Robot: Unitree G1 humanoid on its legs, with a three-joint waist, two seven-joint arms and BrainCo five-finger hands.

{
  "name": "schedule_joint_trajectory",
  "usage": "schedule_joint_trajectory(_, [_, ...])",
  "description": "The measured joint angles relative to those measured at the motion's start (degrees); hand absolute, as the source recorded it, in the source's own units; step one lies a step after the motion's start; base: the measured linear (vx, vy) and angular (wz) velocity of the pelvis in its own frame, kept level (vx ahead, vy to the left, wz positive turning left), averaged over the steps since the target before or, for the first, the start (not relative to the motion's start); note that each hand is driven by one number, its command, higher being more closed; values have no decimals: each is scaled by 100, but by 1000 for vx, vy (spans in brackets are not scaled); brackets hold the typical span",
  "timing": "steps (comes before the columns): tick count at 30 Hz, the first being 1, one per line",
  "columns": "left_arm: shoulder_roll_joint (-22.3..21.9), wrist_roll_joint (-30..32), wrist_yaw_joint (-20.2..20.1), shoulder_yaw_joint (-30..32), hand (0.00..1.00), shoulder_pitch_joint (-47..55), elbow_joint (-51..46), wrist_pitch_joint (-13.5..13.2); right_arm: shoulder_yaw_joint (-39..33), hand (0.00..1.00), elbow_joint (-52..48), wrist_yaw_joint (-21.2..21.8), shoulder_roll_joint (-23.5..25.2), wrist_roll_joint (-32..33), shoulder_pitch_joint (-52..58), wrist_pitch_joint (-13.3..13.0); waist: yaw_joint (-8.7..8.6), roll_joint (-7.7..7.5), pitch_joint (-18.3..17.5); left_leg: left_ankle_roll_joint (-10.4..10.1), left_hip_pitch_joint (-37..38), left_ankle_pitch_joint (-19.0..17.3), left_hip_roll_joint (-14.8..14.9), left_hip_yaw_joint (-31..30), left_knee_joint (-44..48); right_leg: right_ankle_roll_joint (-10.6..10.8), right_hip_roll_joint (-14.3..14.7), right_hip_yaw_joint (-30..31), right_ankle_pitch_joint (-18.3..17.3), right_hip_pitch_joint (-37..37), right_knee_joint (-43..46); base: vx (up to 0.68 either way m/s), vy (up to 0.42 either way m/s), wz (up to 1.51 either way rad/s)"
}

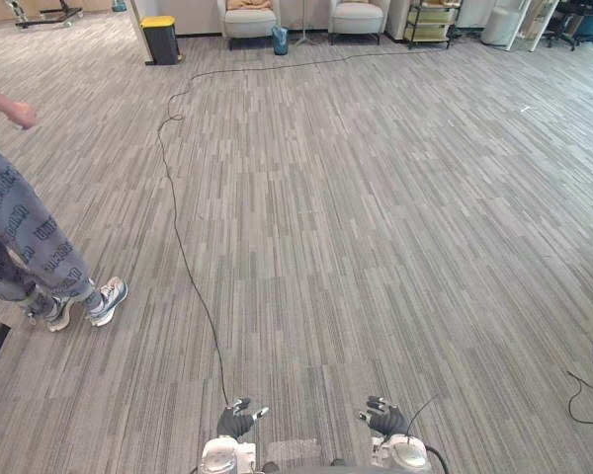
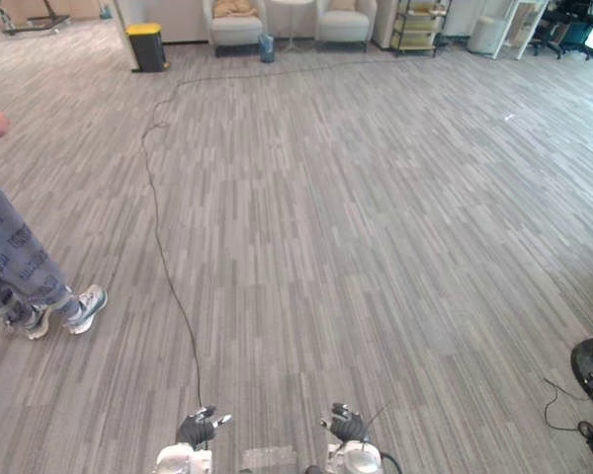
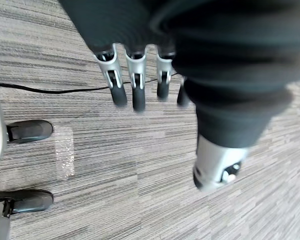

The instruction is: Pick up cushions and gather them together orderly.

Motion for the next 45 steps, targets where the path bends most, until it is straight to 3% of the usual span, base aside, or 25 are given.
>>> schedule_joint_trajectory(14, [-95,5,-25,622,0,-116,273,-2,-446,0,445,171,46,120,-206,27,0,-74,84,29,25,5,-71,-1,-2,23,-60,-11,80,138,-99,-1,7,2])
schedule_joint_trajectory(32, [-176,218,-179,883,0,-231,403,95,-660,0,425,381,71,197,-231,124,1,-17,176,-45,204,-156,-11,265,-4,48,-9,154,61,299,-171,-26,-16,-7])
schedule_joint_trajectory(34, [-183,218,-178,900,0,-231,389,100,-675,0,409,383,68,200,-209,123,1,-19,184,-23,198,-218,-9,292,-4,48,-6,162,44,286,-169,18,0,-8])
schedule_joint_trajectory(37, [-215,216,-178,1052,0,-242,324,118,-789,0,339,385,50,203,-181,124,1,-19,232,-61,106,-338,34,379,3,23,-2,208,-274,-56,326,78,4,-7])
schedule_joint_trajectory(39, [-196,215,-174,1208,0,-290,236,152,-845,0,173,382,92,209,-143,117,2,-136,305,-121,-99,-597,104,504,397,-9,-55,200,-622,-309,839,156,-36,6])
schedule_joint_trajectory(40, [-183,215,-174,1349,0,-310,121,154,-846,0,123,386,109,214,-142,117,18,-217,392,-146,-426,-987,216,545,1163,-64,-104,202,-861,-460,1183,204,-88,6])
schedule_joint_trajectory(41, [-187,215,-172,1414,0,-310,39,163,-851,0,-13,383,88,215,-97,126,35,-190,431,-107,-697,-1281,384,609,1988,-87,-103,176,-1048,-521,1438,171,-80,8])
schedule_joint_trajectory(42, [-194,215,-174,1469,0,-306,13,177,-855,0,-44,383,82,215,-83,126,34,-182,451,-116,-767,-1392,438,660,2258,-83,-104,164,-1131,-523,1515,216,-62,17])
schedule_joint_trajectory(43, [-210,212,-172,1595,0,-317,-144,216,-866,0,-122,379,71,213,-57,122,27,-197,551,-103,-1231,-1520,672,772,3593,-95,-138,165,-1355,-450,1703,171,-45,15])
schedule_joint_trajectory(45, [-224,202,-167,1724,0,-291,-303,211,-829,0,-240,372,68,209,3,133,67,-177,630,-157,-1791,-1553,1018,859,4946,-178,-138,165,-1508,-243,1703,321,6,-3])
